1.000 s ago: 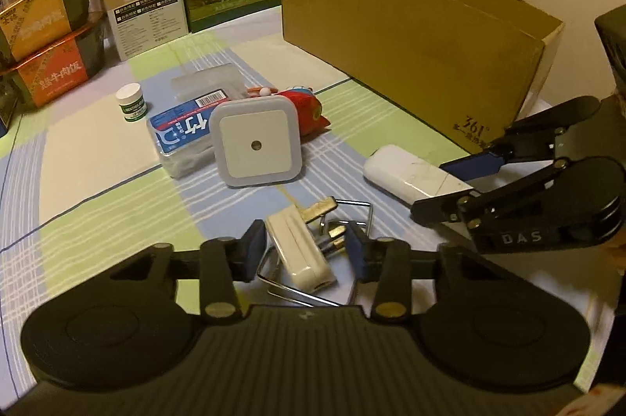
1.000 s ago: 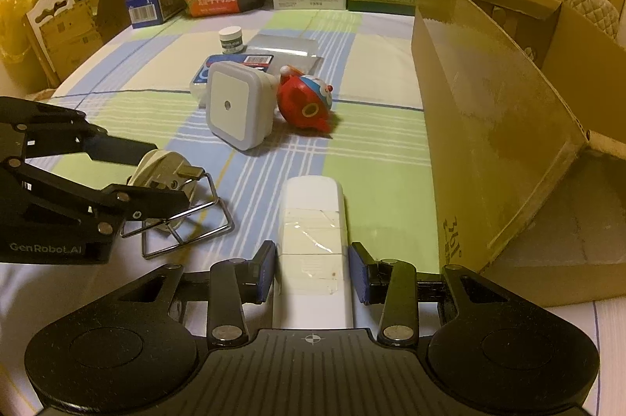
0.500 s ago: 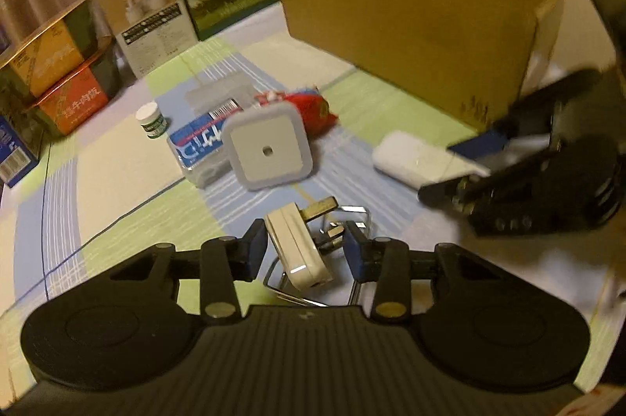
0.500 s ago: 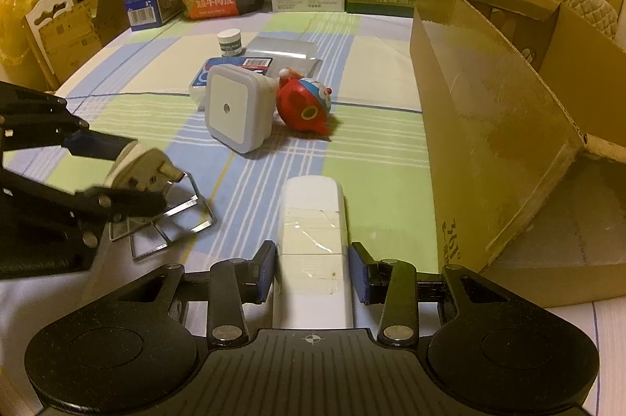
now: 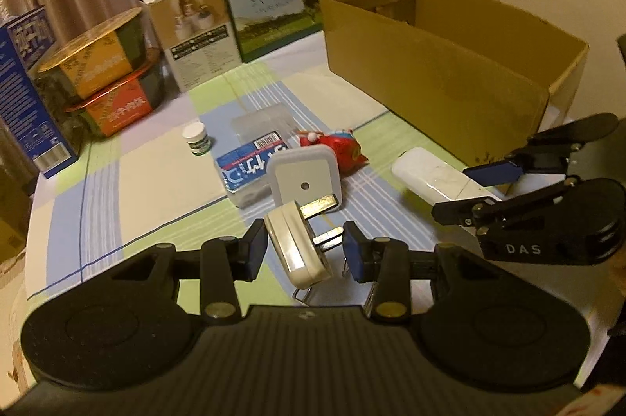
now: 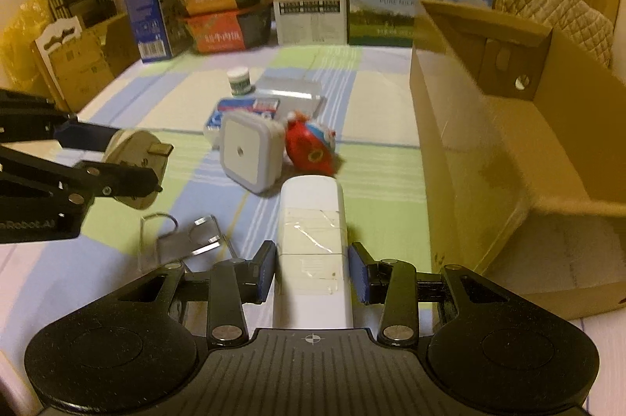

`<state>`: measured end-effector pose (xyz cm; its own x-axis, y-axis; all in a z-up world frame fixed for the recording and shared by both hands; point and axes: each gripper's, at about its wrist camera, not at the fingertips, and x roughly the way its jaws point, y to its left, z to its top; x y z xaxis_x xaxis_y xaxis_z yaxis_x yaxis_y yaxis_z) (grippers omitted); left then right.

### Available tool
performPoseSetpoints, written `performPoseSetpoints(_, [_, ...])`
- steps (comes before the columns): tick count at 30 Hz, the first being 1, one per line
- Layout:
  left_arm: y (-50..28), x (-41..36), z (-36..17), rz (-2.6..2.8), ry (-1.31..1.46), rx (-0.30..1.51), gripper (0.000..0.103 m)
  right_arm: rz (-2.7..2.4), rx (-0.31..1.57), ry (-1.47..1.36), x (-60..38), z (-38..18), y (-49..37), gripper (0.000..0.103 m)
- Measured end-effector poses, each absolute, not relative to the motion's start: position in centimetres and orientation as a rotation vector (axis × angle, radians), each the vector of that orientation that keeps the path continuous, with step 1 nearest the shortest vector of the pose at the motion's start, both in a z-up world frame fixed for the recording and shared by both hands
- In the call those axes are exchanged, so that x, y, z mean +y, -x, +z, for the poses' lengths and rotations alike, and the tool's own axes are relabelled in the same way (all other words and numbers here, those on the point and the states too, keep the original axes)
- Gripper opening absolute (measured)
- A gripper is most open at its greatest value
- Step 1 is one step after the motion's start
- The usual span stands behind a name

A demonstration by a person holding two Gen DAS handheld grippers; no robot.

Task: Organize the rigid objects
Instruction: 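Carry the white plug and USB stick into the cardboard box with both tools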

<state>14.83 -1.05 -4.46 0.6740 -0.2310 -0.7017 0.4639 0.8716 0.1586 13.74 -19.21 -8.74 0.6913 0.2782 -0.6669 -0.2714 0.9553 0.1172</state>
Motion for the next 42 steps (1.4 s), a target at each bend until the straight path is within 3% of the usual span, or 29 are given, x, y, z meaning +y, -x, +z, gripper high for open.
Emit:
performPoseSetpoints(21, [-14.7, -7.2, 3.9, -0.397, -0.169, 0.677, 0.036, 0.203, 0.602, -0.076, -28.9, 4.0, -12.7, 0.037])
performPoseSetpoints(42, [-23.7, -21.6, 2.4, -0.536, -0.237, 0.691, 0.036, 0.079, 0.73, -0.114, -41.0, -1.0, -19.1, 0.037])
